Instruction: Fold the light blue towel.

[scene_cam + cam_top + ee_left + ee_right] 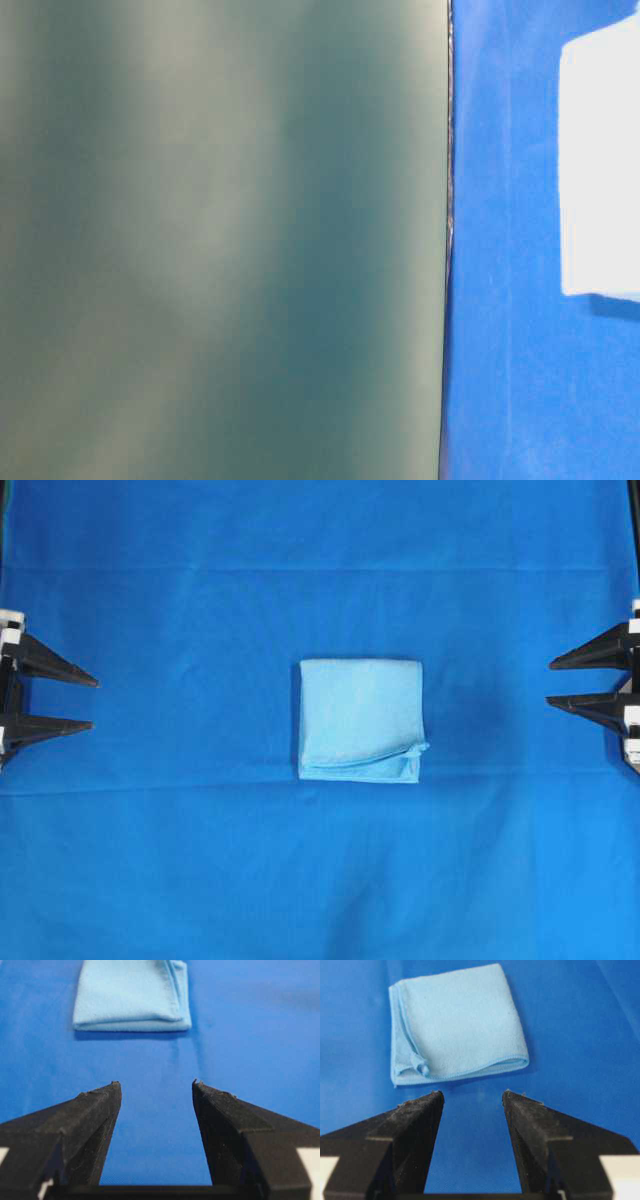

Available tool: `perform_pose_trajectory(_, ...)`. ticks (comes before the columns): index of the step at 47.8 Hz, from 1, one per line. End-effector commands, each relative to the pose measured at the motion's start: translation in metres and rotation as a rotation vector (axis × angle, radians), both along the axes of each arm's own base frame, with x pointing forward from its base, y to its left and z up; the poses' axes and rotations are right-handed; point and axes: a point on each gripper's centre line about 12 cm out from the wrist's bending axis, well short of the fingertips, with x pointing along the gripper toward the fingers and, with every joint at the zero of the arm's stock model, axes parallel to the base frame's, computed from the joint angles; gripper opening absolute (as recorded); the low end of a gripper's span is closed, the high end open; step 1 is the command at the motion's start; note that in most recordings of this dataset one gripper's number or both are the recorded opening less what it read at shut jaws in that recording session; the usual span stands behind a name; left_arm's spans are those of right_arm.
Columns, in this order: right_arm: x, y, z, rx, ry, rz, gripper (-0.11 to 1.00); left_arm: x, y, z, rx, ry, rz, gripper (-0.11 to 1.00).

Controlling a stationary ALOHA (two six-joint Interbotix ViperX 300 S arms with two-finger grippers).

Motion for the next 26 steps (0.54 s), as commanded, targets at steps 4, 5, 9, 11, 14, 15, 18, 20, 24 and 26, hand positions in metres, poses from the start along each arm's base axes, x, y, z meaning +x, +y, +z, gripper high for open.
perform_pose_trajectory(4, 0.0026, 0.0004, 0.0012, -0.004, 0.006, 0.001, 0.56, 0.0026, 0.0006, 0.0041, 0.006, -0.009, 0.004, 0.57)
perform_pose_trajectory(5, 0.0026, 0.0004, 0.0012, -0.004, 0.006, 0.001, 0.56, 0.0025, 0.0008, 0.0035, 0.006, -0.008, 0.005, 0.57)
perform_pose_trajectory(9, 0.0028, 0.0005, 0.0010, -0.005, 0.007, 0.001, 0.56, 0.0025, 0.0008, 0.0035, 0.006, -0.008, 0.005, 0.57)
perform_pose_trajectory(11, 0.0026, 0.0002, 0.0004, -0.005, 0.009, -0.001, 0.56, 0.0025, 0.0008, 0.0035, 0.006, -0.008, 0.005, 0.57)
perform_pose_trajectory(14, 0.0026, 0.0004, 0.0004, -0.005, 0.009, 0.001, 0.56, 0.0025, 0.0008, 0.0035, 0.006, -0.008, 0.005, 0.57)
perform_pose_trajectory(15, 0.0026, 0.0004, 0.0004, -0.005, 0.009, 0.001, 0.56, 0.0025, 0.0006, 0.0035, 0.006, -0.008, 0.004, 0.57)
perform_pose_trajectory(18, 0.0026, 0.0004, 0.0004, -0.005, 0.009, 0.001, 0.56, 0.0026, 0.0006, 0.0032, 0.006, -0.006, 0.003, 0.57)
perform_pose_trajectory(20, 0.0026, 0.0004, 0.0004, -0.005, 0.009, 0.001, 0.56, 0.0025, 0.0006, 0.0035, 0.004, -0.008, 0.004, 0.57)
perform_pose_trajectory(24, 0.0028, 0.0004, 0.0002, -0.005, 0.010, 0.001, 0.56, 0.0026, 0.0008, 0.0032, 0.004, -0.006, 0.005, 0.57)
perform_pose_trajectory(26, 0.0030, 0.0005, 0.0001, -0.005, 0.010, 0.001, 0.56, 0.0026, 0.0008, 0.0032, 0.004, -0.006, 0.005, 0.57)
